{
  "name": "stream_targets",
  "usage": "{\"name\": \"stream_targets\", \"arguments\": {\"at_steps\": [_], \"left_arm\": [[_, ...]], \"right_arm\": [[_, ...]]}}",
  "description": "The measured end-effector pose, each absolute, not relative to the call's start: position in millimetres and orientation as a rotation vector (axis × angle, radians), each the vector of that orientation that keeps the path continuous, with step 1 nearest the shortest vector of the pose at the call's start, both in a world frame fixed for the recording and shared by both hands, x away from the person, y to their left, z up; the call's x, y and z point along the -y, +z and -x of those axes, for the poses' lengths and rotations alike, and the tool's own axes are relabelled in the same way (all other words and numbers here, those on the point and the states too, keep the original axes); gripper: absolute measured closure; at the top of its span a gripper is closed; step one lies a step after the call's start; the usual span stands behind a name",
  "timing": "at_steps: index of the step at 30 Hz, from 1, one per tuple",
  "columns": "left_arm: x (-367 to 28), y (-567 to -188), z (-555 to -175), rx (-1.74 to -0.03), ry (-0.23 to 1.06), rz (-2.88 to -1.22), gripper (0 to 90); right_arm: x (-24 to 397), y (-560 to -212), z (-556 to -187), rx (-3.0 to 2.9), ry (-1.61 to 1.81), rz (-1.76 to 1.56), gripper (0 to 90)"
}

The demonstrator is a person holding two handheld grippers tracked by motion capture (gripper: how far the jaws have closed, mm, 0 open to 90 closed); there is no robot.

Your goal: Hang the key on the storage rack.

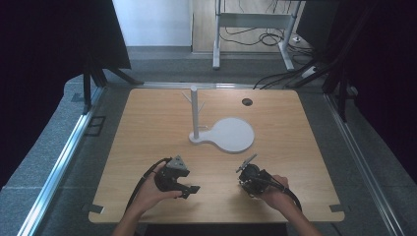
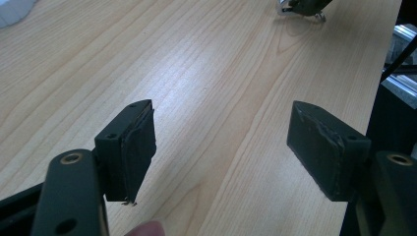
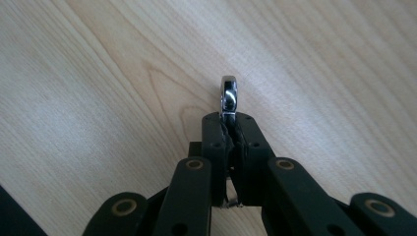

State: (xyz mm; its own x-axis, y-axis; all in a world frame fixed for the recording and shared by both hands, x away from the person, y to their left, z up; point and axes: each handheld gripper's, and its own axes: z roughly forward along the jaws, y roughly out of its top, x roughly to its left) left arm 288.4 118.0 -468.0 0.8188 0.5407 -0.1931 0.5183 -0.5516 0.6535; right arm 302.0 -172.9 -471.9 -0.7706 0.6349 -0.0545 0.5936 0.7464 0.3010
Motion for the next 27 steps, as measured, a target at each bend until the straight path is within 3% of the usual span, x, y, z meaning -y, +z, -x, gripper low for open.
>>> {"name": "stream_targets", "arguments": {"at_steps": [27], "left_arm": [[-117.0, -466.5, -289.0, -0.785, 0.045, -2.263, 27.2]], "right_arm": [[179.0, -416.3, -318.8, -2.658, 0.608, -0.957, 85.0]]}}
